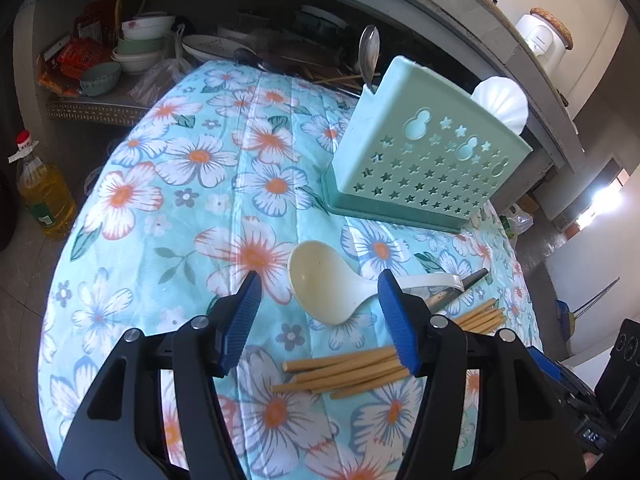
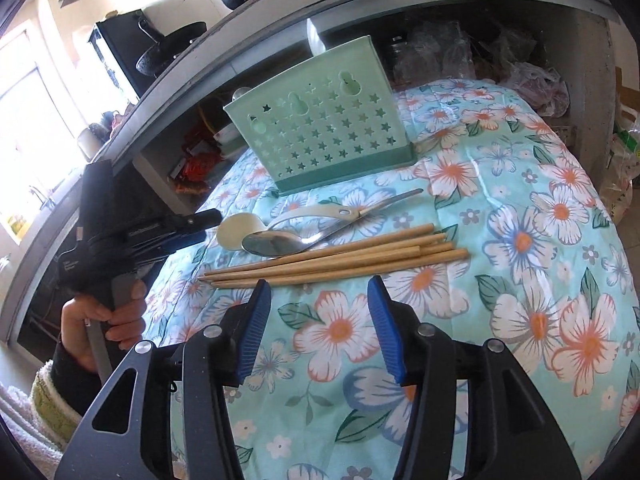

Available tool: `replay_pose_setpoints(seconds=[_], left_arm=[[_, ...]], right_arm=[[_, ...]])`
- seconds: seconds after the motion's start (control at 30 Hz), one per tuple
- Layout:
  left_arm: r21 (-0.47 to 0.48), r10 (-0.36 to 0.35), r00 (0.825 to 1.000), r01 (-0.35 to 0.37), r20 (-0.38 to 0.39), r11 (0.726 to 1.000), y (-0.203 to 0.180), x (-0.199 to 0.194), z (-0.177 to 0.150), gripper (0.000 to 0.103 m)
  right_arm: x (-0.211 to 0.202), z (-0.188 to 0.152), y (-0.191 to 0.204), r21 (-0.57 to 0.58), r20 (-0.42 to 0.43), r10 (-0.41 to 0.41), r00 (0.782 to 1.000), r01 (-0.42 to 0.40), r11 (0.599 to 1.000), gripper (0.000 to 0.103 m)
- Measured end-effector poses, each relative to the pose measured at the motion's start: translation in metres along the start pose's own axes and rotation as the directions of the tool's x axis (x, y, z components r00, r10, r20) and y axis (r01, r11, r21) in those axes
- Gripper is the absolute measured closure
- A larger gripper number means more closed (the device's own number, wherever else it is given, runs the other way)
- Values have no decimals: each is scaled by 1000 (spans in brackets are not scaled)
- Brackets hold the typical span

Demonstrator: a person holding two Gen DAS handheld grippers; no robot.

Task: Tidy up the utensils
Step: 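Grasp the cream plastic spoon with the left gripper while the right gripper moves to the chopsticks, then grasp and lift the wooden chopsticks with the right gripper while the left gripper holds the cream spoon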

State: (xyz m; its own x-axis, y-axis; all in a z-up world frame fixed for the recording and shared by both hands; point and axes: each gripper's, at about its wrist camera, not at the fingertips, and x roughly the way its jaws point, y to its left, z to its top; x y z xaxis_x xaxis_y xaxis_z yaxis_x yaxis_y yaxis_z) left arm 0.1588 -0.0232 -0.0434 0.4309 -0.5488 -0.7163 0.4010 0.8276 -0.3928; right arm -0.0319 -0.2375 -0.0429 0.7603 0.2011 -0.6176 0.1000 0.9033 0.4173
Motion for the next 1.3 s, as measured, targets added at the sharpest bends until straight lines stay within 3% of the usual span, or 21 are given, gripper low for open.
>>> replay_pose_setpoints(seconds=[0.23, 0.4, 0.73, 0.9, 1.3], left_arm=[[-27, 23, 998, -25, -61, 999, 8, 28, 9, 77], [-74, 19, 998, -23, -56, 997, 18, 34, 12, 95], [-121, -17, 1000, 20, 20, 992, 25, 16, 14, 98], [-150, 4, 997, 8, 76, 989, 35, -4, 15, 98], [-212, 51, 992, -25, 118, 977, 63, -18, 11, 98]], right_arm=[[3, 0, 10, -39, -13, -5, 1000, 5, 999, 53], [3, 0, 14, -60, -15, -15, 1000, 14, 998, 53], [12, 7, 30, -131, -22, -18, 1000, 15, 991, 53], [20, 18, 40, -167, -16, -12, 1000, 9, 986, 53], [91, 35, 80, -295, -133, -26, 991, -14, 955, 58]])
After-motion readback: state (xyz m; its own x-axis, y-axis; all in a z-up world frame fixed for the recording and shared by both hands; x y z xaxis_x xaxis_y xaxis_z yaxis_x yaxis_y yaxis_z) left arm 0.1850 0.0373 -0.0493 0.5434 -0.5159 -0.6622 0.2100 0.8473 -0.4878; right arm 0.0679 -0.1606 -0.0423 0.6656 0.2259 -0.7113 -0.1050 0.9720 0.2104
